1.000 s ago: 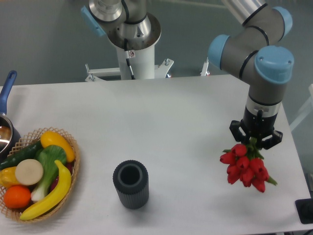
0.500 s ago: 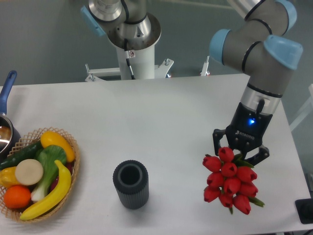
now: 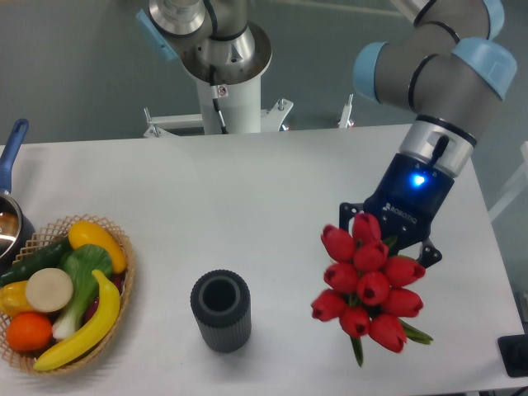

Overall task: Insert the flowers into the vase
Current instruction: 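Carry the tulips over the dark grey vase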

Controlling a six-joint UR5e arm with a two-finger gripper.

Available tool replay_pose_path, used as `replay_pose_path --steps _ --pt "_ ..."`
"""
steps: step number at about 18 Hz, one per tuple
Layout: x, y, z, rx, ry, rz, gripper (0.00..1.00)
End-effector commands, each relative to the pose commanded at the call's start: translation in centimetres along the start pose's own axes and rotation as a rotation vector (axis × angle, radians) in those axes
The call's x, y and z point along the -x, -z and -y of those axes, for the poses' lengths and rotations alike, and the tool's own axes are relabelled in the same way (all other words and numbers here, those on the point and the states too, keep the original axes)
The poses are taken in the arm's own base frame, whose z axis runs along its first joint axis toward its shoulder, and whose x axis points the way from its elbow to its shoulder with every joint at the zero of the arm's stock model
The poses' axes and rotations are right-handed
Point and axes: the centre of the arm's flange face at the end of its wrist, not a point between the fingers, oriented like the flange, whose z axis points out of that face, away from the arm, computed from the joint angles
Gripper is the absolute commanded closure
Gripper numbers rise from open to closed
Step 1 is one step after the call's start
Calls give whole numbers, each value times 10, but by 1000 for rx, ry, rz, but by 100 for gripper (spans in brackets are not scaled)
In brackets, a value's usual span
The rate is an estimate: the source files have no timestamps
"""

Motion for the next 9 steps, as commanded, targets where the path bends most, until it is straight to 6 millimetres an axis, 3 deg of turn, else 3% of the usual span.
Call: replay_pose_path --steps 9 --pt "-35 -29 25 -163 -11 -177 98"
